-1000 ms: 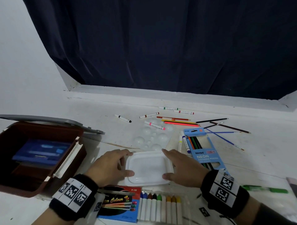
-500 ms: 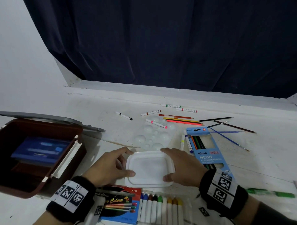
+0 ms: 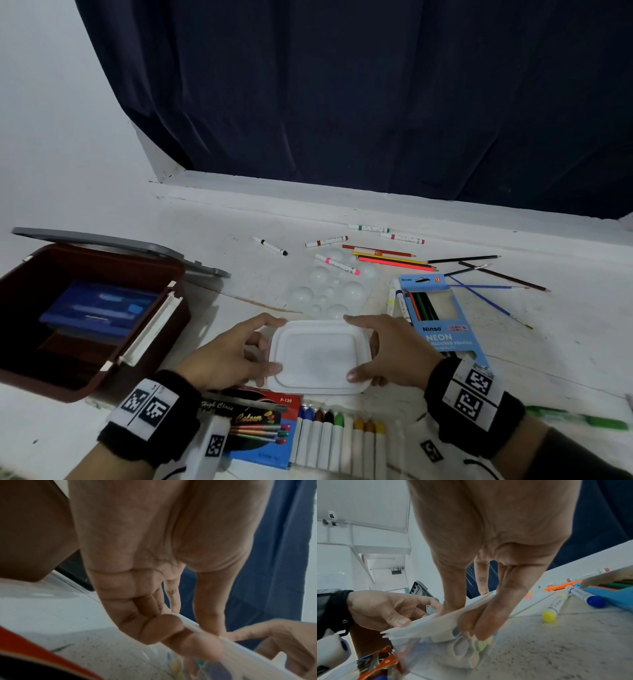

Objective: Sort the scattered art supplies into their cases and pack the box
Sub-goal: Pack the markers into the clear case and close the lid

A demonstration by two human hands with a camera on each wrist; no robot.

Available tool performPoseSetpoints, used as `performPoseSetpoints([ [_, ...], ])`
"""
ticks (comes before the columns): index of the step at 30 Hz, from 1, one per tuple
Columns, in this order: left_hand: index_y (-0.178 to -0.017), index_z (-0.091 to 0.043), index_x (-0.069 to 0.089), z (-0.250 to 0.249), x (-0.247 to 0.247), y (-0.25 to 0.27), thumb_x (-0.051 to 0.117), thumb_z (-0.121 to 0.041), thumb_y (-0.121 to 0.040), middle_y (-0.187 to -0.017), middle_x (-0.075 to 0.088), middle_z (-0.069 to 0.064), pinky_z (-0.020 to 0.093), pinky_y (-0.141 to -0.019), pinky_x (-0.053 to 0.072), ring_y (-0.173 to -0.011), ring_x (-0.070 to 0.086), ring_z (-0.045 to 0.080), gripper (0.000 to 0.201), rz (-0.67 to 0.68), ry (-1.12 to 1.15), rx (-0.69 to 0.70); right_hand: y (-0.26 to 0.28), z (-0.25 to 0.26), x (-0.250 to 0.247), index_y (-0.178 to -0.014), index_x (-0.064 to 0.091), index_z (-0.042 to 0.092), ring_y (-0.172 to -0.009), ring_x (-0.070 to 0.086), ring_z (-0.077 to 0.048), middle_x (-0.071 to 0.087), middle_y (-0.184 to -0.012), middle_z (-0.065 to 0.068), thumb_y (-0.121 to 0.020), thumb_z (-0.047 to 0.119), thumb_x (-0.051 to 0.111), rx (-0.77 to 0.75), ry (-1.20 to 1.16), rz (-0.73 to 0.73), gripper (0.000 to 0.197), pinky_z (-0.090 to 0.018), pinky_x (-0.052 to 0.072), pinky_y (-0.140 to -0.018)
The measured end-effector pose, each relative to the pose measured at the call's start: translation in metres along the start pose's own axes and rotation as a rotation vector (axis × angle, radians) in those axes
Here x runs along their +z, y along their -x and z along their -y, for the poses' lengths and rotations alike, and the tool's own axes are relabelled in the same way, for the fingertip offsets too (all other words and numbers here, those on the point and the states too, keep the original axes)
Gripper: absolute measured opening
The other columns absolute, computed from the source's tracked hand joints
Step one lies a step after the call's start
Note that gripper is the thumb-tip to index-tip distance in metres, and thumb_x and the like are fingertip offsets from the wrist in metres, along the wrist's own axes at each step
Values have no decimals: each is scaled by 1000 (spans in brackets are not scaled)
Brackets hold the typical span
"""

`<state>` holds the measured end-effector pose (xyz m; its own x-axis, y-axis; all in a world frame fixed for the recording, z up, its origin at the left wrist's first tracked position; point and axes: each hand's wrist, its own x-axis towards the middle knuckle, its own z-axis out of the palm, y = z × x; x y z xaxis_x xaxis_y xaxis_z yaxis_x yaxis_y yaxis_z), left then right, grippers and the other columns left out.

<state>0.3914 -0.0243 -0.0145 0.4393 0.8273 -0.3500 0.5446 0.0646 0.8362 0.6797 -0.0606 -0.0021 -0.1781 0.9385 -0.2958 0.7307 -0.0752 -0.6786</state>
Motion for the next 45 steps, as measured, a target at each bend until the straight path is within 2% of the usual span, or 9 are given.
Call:
performPoseSetpoints([
  [6,-129,-36,57,1,5,3,81,-7,-80,-90,59,13,38,-74,61,-80,66,25,62,-43,66,14,2,2,5,-149,38,27,-58,71,-20,59,-61,5,-69,9,88,38,-190,30,95,-36,62,-59],
  [11,-131,-32,59,5,12,6,81,-3,-78,-85,59,11,46,-79,62,-85,62,27,64,-104,165,20,8,-4,10,-151,30,27,-59,71,-26,57,-86,-11,-69,6,87,85,-375,-35,103,-36,60,-55],
  [18,-123,-39,63,15,21,10,87,-13,-72,-88,67,4,48,-85,60,-93,70,28,61,-172,211,6,11,-20,15,-122,56,5,-67,72,-36,64,-95,-26,-71,-8,81,178,-667,-183,58,-47,62,-67],
  [26,-116,-48,52,7,23,13,87,-35,-60,-82,65,1,45,-91,57,-87,70,22,67,-130,42,3,1,-24,13,-108,60,3,-67,72,-38,62,-90,-28,-73,-9,79,221,-573,-125,42,-48,62,-65],
  [29,-119,-43,50,0,23,17,91,-25,-64,-78,69,0,36,-85,58,-81,70,16,71,-124,-32,7,0,-21,14,-117,59,6,-68,72,-35,62,-94,-26,-76,-9,76,196,-482,-115,46,-44,62,-63],
  [33,-115,-30,54,-13,29,21,75,-24,-88,-81,74,8,30,-68,60,-74,71,18,34,-148,36,24,1,-14,8,-123,55,16,-79,71,-37,59,-95,-22,-78,-9,72,153,-343,-77,55,-45,62,-65],
  [36,-104,-25,53,-15,30,17,51,-31,-103,-59,65,-2,26,-57,54,-56,61,7,6,-232,-53,40,0,-7,0,-122,50,23,-74,73,-31,59,-86,-9,-90,8,65,120,-230,-2,38,-42,62,-67],
  [40,-97,-27,50,-14,26,10,45,-28,-105,-51,59,-1,27,-58,50,-49,54,10,9,-288,-214,71,-3,6,-11,-104,51,19,-64,70,-27,59,-86,-7,-102,40,43,119,-135,-12,22,-34,60,-58],
  [45,-97,-25,50,-14,27,8,47,-25,-104,-50,57,-5,16,-58,45,-48,51,4,8,-279,-299,95,-15,-1,-6,-93,55,12,-61,53,-15,51,-69,1,-103,26,45,-23,20,-167,20,-28,46,-58],
])
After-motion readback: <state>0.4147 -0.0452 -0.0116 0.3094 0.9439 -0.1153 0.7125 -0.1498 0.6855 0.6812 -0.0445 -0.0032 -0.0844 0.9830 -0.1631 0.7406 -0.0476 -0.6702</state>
